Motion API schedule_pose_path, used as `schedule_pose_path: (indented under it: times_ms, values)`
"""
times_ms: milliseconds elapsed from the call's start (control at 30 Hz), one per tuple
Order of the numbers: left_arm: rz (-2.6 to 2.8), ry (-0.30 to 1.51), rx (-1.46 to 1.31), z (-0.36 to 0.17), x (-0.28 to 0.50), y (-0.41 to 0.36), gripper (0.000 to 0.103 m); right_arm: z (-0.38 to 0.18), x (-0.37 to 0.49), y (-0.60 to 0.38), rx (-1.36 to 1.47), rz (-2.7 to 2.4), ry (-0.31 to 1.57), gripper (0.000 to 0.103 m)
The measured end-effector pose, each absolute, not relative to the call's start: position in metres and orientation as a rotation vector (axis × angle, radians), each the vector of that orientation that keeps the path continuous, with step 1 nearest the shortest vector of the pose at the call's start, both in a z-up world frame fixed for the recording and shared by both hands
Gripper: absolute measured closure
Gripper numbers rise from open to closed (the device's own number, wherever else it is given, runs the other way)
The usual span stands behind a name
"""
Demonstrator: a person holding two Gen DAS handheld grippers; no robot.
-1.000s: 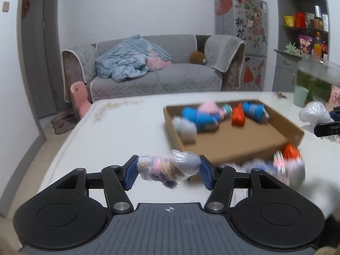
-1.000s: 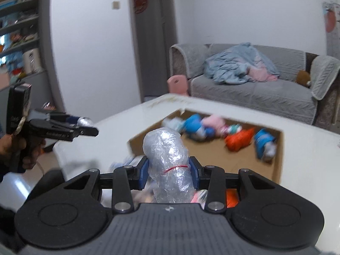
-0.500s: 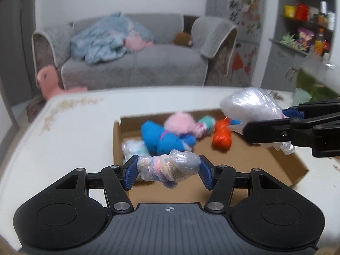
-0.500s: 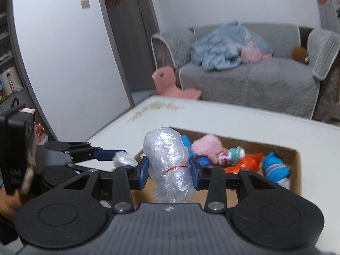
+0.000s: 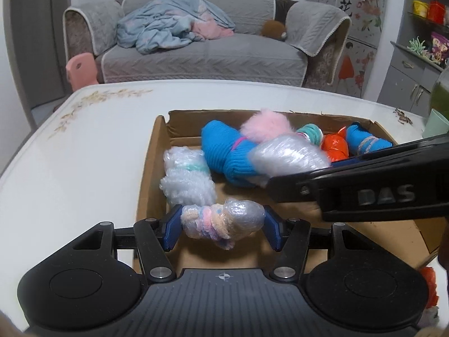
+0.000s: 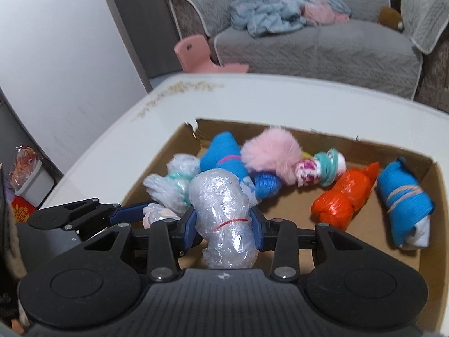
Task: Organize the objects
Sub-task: 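Carry both held bundles over the cardboard box, then open the left tool in the box while the right tool releases its clear bundle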
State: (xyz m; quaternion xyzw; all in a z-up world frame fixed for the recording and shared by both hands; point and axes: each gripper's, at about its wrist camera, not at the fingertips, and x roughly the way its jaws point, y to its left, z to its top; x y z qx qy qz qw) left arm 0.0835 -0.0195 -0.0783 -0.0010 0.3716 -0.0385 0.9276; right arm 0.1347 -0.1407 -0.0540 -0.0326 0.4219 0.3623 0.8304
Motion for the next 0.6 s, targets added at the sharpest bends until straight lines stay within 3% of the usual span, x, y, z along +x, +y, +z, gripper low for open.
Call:
schedule_pose_path:
  times_ms: [600]
  values:
    - [-0.087, 0.797, 0.08, -0.082, 0.088, -0.029, 0.037, -0.055, 0.136, -0.139, -0.11, 0.728, 0.933, 0.067]
